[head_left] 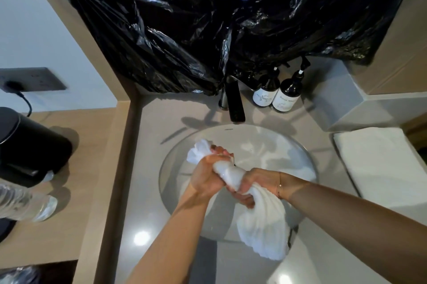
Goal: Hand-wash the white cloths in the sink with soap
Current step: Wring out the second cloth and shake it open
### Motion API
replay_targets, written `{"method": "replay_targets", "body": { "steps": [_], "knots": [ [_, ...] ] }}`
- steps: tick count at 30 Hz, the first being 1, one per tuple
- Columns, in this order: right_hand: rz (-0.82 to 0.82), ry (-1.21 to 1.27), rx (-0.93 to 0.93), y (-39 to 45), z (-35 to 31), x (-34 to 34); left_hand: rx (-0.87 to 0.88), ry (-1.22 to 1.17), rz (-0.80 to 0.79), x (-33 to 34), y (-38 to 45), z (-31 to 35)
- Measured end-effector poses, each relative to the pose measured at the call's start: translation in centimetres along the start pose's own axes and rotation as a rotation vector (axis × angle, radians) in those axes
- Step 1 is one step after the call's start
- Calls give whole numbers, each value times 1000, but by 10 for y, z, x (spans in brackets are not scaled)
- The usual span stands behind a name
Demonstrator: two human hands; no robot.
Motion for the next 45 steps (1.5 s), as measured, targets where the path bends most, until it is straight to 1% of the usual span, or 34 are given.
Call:
{"method": "replay_targets", "body": {
  "steps": [3,4,6,8,9,10,11,13,14,16,18,20,21,23,24,26,28,31,32,35,37,41,45],
  "knots": [
    [-37,63,26,-4,2,-2,-32,146,-53,6,0,0],
    [-26,54,35,-7,0,-3,-53,169,-77,8,-2,0],
    [52,6,47,-16,-6,-4,-68,197,-110,12,-5,3],
    [169,-100,7,-26,-14,-5,-61,225,18,6,-6,5],
    [215,-174,-28,-30,-19,-3,-73,214,125,-6,-5,3],
    [245,-235,-58,-33,-22,-1,-73,164,187,-15,-4,1],
    [262,-274,-81,-35,-23,1,-53,115,205,-18,-5,2],
    [289,-287,-107,-37,-23,2,24,25,183,-21,-4,10],
    [304,-278,-110,-38,-22,1,88,-8,183,-20,-6,15],
    [313,-277,-101,-38,-19,2,215,-51,231,-18,-10,21],
    [316,-296,-82,-38,-16,6,311,-17,357,-30,-13,26],
    [356,-304,-98,-37,-16,4,382,112,458,-36,-18,36],
    [383,-314,-124,-37,-16,1,418,197,475,-35,-18,42],
    [446,-326,-195,-39,-20,-4,406,331,495,-28,-18,52],
    [488,-303,-232,-42,-22,-9,370,375,496,-25,-16,54],
    [557,-248,-329,-48,-31,-14,290,436,466,-16,-11,52],
    [586,-168,-439,-51,-41,-18,228,524,430,-10,-9,42],
    [667,20,-562,-51,-50,-26,241,552,432,-8,-10,30],
    [703,38,-587,-50,-52,-28,232,555,432,-6,-8,28],
    [803,25,-562,-42,-50,-37,160,578,455,-9,-1,20],
    [811,20,-553,-37,-52,-39,163,594,516,-17,-1,17],
    [821,-25,-509,-24,-45,-45,187,645,575,-25,-5,15],
    [851,-7,-482,-18,-34,-46,130,613,662,-38,-9,12]
  ]
}}
Point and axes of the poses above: each hand's wrist, its own y-axis towards the middle knuckle, its own x-axis out of the palm, z = x × y, the point moved 9 cm from there along y, towards the middle knuckle, and after that the axes turned 1 degree about -x, right-handed, at the moved point
